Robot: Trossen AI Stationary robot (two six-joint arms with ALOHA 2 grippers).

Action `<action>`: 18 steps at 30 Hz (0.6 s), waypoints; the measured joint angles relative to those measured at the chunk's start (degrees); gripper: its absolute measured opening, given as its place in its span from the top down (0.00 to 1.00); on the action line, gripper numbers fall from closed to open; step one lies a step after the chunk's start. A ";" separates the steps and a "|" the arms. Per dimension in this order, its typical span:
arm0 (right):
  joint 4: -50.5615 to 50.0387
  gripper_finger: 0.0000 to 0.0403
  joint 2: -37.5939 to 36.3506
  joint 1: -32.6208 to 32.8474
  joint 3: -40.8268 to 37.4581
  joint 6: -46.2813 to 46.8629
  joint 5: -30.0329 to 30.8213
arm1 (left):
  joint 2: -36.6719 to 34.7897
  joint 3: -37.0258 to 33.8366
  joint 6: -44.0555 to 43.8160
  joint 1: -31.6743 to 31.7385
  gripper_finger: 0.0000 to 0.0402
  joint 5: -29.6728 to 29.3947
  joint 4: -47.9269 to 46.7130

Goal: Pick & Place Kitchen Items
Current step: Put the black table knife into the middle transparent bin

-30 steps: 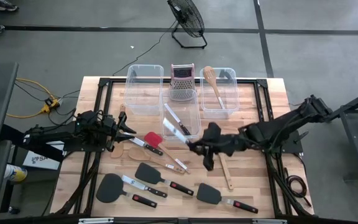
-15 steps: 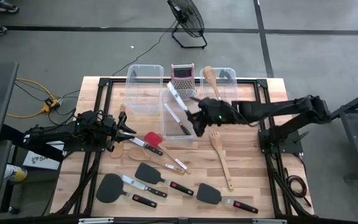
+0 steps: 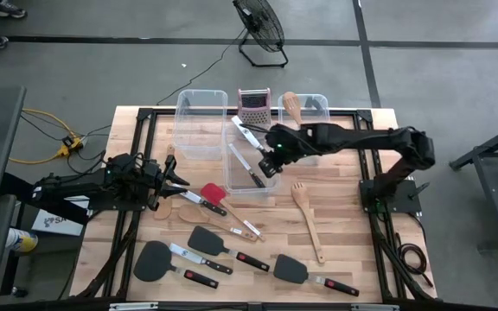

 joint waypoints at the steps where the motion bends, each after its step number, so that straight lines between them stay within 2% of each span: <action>1: -0.61 0.80 0.90 -0.28 0.91 0.71 -0.89 | 0.02 0.00 0.00 0.00 0.78 0.00 0.00; 10: 5.54 0.80 6.56 -1.25 2.12 0.29 -2.45 | 0.02 0.00 0.01 0.00 0.78 0.00 0.00; 18: 5.19 0.80 7.19 -1.25 2.12 4.54 -2.19 | 0.02 0.00 0.00 0.01 0.78 0.00 0.00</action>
